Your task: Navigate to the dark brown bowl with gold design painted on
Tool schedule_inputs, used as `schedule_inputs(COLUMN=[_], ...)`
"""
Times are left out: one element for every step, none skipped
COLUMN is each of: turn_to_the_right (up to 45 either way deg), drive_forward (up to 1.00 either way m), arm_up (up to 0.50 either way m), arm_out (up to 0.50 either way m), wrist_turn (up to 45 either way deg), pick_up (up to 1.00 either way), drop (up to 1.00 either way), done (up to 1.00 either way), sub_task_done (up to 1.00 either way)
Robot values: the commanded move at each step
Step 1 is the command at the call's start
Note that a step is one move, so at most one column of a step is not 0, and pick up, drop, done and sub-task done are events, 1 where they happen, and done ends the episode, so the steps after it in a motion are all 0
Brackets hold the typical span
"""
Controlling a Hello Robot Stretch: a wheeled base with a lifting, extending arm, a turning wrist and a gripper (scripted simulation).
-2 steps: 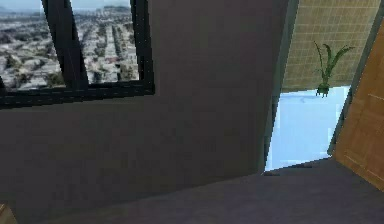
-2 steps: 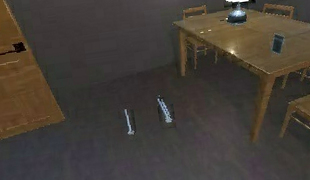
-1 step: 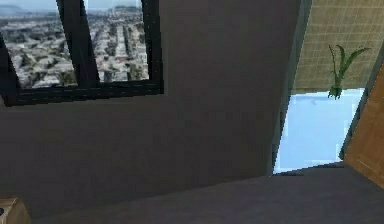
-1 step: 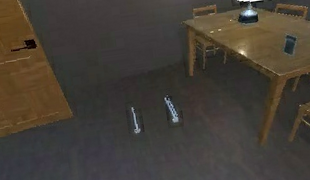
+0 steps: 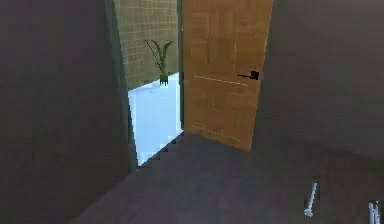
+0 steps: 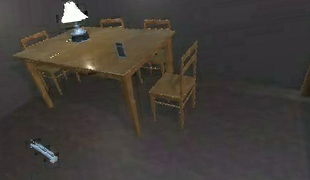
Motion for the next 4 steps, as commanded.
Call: schedule_inputs(turn_to_the_right=[30.0,0.0,-45.0,-42.0], drive_forward=[0.00,0.10,0.00,0.00], arm_up=[0.00,0.00,0.00,0.00], arm_out=[0.00,0.00,0.00,0.00], wrist_turn=[0.0,0.0,0.0,0.0], pick_up=[0.00,0.00,0.00,0.00], drop=[0.00,0.00,0.00,0.00], done=[0.00,0.00,0.00,0.00], sub_task_done=[0.00,0.00,0.00,0.00])
